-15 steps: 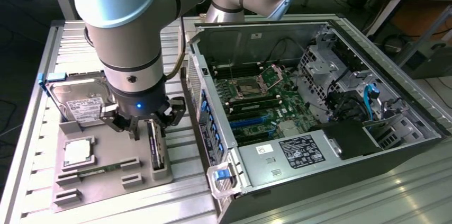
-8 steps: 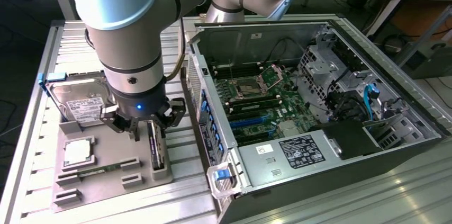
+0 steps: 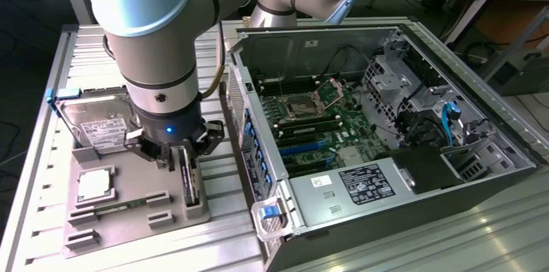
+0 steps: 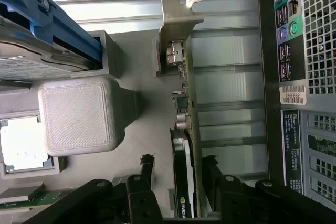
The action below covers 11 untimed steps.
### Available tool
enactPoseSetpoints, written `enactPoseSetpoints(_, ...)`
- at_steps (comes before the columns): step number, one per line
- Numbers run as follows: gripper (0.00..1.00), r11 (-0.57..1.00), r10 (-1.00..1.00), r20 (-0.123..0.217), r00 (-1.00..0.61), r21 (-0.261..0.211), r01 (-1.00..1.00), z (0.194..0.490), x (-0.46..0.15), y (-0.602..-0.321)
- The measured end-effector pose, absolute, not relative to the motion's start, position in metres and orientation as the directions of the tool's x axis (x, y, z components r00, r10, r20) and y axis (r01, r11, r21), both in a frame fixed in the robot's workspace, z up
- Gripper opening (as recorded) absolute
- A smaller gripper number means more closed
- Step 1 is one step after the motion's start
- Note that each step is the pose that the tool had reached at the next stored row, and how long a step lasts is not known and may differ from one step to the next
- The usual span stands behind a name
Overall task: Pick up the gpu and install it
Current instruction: 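Pick up the gpu and move the gpu toward the slot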
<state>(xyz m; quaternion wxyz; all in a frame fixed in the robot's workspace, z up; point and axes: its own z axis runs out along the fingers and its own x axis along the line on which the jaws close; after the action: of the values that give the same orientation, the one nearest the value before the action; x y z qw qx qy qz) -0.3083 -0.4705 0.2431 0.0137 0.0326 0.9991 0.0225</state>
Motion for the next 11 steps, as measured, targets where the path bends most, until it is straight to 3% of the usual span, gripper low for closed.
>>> enactPoseSetpoints(1,0.46,0.997,0.066,-0.026,-0.998,0.046,0.064,0.2431,-0.3084,-0.4705)
enactPoseSetpoints(3,0.37,0.997,0.066,-0.026,-0.998,0.046,0.064,0.2431,-0.3083,-0.4705)
enactPoseSetpoints(5,0.37,0.997,0.066,-0.026,-0.998,0.046,0.064,0.2431,-0.3083,-0.4705)
enactPoseSetpoints(6,0.3,0.997,0.066,-0.026,-0.998,0.046,0.064,0.2431,-0.3084,-0.4705)
enactPoseSetpoints(11,0.3,0.997,0.066,-0.026,-0.998,0.046,0.064,0.2431,-0.3084,-0.4705)
